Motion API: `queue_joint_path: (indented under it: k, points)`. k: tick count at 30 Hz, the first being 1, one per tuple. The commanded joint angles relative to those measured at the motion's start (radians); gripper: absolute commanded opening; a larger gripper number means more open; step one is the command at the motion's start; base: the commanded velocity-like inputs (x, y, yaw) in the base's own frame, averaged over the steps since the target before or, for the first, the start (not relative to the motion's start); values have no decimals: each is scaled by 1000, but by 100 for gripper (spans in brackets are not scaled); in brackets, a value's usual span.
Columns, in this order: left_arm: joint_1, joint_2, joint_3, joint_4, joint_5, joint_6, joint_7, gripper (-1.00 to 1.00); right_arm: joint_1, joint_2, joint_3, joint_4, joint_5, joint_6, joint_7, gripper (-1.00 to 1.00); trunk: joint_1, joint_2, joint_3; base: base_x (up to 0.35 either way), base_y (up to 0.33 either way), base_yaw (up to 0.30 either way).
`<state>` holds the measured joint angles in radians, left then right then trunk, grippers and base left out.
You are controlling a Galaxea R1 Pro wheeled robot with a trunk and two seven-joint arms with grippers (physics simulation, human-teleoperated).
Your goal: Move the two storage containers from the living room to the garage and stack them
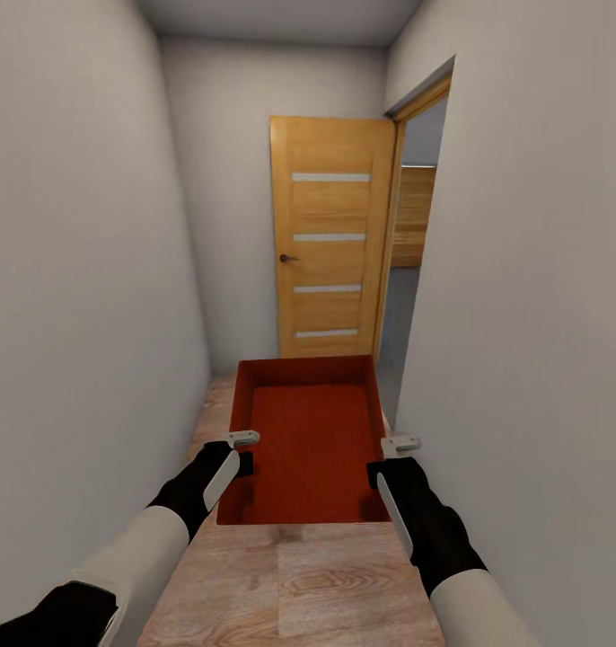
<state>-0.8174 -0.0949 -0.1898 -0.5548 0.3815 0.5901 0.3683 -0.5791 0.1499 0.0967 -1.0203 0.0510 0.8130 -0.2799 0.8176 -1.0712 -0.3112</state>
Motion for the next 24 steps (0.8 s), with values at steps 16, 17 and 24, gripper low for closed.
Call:
queue_joint_path:
  k: [16,17,24]
  points:
    - [0,-25,0,-3,-27,-7,-1,-100,1,25,37,2,-38,-5,4,-100,0,0,0,336,0,0]
    - [0,-25,0,-3,-27,-7,-2,-100,1,25,37,2,-37,-5,4,-100,0,0,0,336,0,0]
    - [0,-25,0,-4,-27,-7,-2,-100,1,25,37,2,-38,-5,4,-100,0,0,0,336,0,0]
